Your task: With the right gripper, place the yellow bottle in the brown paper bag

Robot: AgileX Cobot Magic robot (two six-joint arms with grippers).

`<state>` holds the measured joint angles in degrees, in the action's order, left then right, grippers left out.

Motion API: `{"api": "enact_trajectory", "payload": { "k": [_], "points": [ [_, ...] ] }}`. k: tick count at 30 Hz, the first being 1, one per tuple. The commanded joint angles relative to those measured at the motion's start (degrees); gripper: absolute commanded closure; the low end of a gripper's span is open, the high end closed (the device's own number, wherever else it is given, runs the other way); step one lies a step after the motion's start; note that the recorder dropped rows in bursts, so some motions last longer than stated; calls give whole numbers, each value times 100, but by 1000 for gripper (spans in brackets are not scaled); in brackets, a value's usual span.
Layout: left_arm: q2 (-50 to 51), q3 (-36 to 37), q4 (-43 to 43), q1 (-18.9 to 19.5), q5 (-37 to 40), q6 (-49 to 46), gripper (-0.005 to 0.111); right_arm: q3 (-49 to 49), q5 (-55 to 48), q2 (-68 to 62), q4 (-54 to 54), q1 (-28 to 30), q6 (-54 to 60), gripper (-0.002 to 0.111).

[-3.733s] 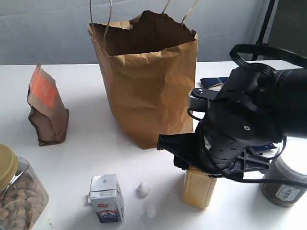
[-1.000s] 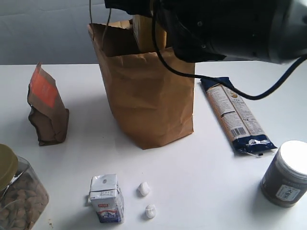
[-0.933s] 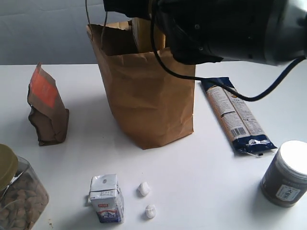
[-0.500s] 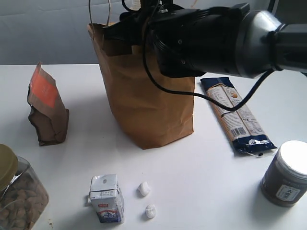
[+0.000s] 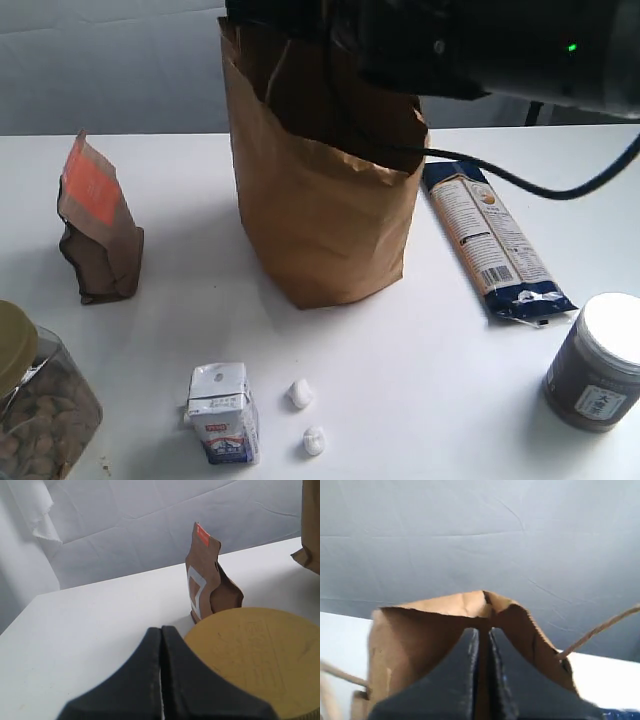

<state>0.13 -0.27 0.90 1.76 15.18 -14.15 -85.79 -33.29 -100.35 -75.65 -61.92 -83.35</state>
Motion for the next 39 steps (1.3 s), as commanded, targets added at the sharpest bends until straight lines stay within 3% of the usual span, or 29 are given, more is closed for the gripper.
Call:
{"api": "enact_trajectory", "payload": {
  "k": [1, 5, 7, 12, 17, 22, 28, 31, 39],
  "points": [
    [-13, 27, -2, 1, -32, 41, 107, -30, -121, 626, 267, -439, 995, 108],
    [-13, 27, -2, 1, -32, 41, 107, 19, -1381, 1196, 671, -993, 1997, 108],
    [-13, 27, -2, 1, -32, 41, 107, 561, -1609, 1697, 671, -1285, 1988, 108],
    [-13, 27, -2, 1, -32, 41, 107, 2560, -1534, 2996, -135, -1837, 462, 108],
    [-13, 27, -2, 1, -32, 41, 107, 4127, -1534, 4069, -704, -1866, -1218, 108],
    [-13, 27, -2, 1, -32, 41, 107, 5078, -1578, 5182, -765, -1866, -1871, 108],
    [-13, 27, -2, 1, -32, 41, 107, 5914, -1801, 6465, -439, -1866, -1548, 108],
    [-13, 27, -2, 1, -32, 41, 107, 6138, -2497, 7166, 2, -1866, -1419, 108],
    [-13, 27, -2, 1, -32, 41, 107, 6332, -2716, 8833, 495, -1866, 112, 108]
  ]
}}
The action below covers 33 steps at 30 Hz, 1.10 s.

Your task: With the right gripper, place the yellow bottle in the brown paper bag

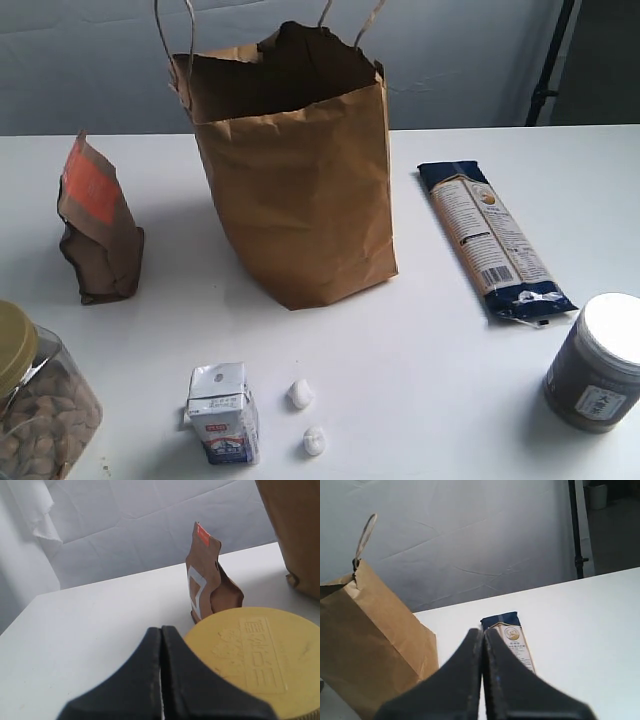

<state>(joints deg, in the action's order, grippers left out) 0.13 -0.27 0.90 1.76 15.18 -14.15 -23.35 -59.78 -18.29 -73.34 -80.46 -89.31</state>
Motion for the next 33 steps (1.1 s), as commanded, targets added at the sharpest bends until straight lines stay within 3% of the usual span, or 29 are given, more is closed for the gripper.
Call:
{"api": "enact_trajectory", "payload": {
  "k": [1, 6, 10, 17, 24, 29, 33],
  "points": [
    [-13, 27, -2, 1, -32, 41, 107, 89, -36, 820, 384, -13, 903, 108],
    [-13, 27, -2, 1, -32, 41, 107, 175, 229, 1824, 841, -13, 1459, 108],
    [-13, 27, 9, 1, -32, 41, 107, 289, 479, 1829, 1014, -129, 1501, 108],
    [-13, 27, -17, 1, -32, 41, 107, 1000, 2548, 1829, 1400, -563, 1745, 108],
    [-13, 27, -17, 1, -32, 41, 107, 1831, 3438, 1829, 2021, -562, 1883, 108],
    [-13, 27, -17, 1, -32, 41, 107, 2335, 4498, 1829, 3792, -394, 3726, 108],
    [-13, 27, -17, 1, -32, 41, 107, 2335, 4904, 1829, 5356, 156, 5617, 108]
  ]
}}
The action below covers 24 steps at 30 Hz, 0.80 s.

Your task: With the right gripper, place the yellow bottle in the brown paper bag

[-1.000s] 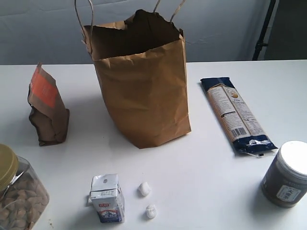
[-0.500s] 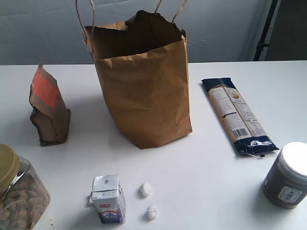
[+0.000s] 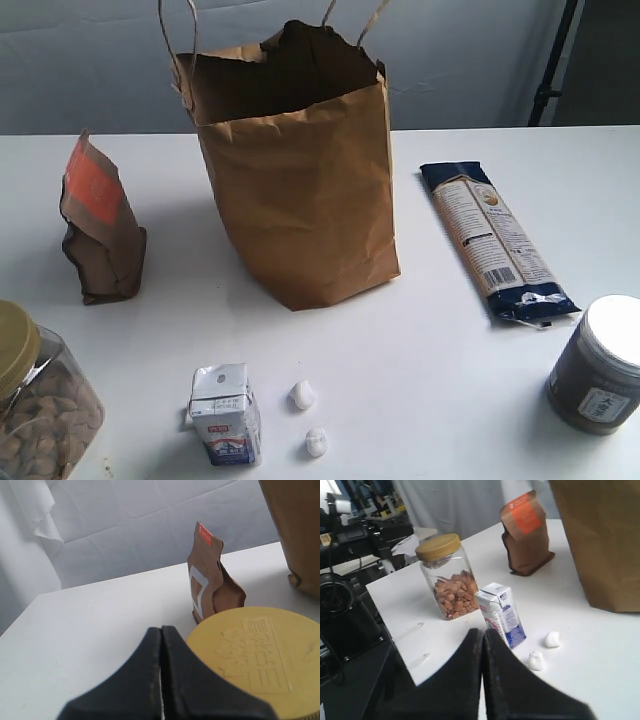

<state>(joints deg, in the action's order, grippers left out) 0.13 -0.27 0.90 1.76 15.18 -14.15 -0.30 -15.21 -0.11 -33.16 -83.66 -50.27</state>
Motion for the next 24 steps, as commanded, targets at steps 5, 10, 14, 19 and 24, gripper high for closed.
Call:
{"api": "enact_trajectory", "payload": {
  "k": [5, 10, 14, 19, 24],
  "points": [
    [-13, 27, -17, 1, -32, 41, 107, 30, 1096, 11, 2200, 1663, 3076, 108],
    [-13, 27, -17, 1, -32, 41, 107, 30, 1205, 11, 2505, 3048, 3512, 108],
    [-13, 27, -17, 1, -32, 41, 107, 30, 1273, 11, 2480, 4081, 3493, 108],
    [-13, 27, -17, 1, -32, 41, 107, 30, 1239, 11, 2503, 5244, 3350, 108],
    [-13, 27, -17, 1, -32, 41, 107, 30, 947, 11, 2503, 5980, 3339, 108]
  ]
}}
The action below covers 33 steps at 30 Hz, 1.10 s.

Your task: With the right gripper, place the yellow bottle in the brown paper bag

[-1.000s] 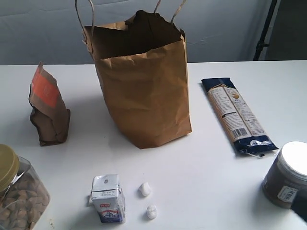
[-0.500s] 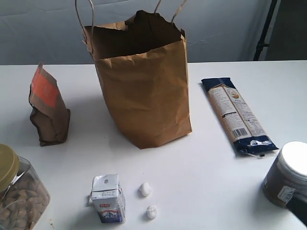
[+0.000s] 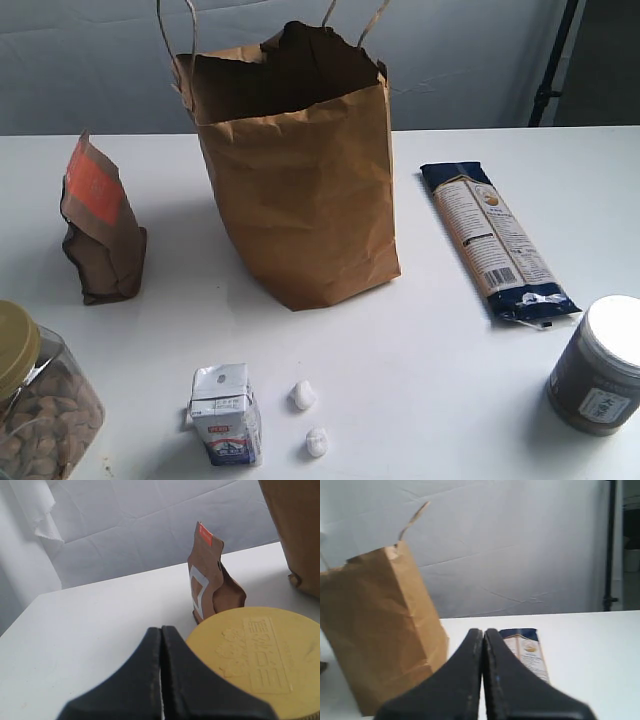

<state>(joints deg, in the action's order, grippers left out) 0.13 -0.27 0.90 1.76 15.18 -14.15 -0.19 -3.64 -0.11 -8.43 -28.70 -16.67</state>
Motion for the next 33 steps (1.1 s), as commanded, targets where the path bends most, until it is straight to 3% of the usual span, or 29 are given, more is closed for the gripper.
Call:
{"api": "enact_trajectory", "payload": {
  "k": [1, 18, 21, 26, 33],
  "points": [
    [-13, 27, -17, 1, -32, 41, 107, 19, -269, 11, -4, 615, -21, 108],
    [-13, 27, -17, 1, -32, 41, 107, 19, -450, 11, -654, 747, 17, 108],
    [-13, 27, -17, 1, -32, 41, 107, 19, -474, 11, -334, 747, 42, 108],
    [-13, 27, -17, 1, -32, 41, 107, 19, -417, 11, 601, 747, 1435, 108],
    [-13, 27, -17, 1, -32, 41, 107, 19, -408, 11, 604, 747, 1565, 108]
  ]
}}
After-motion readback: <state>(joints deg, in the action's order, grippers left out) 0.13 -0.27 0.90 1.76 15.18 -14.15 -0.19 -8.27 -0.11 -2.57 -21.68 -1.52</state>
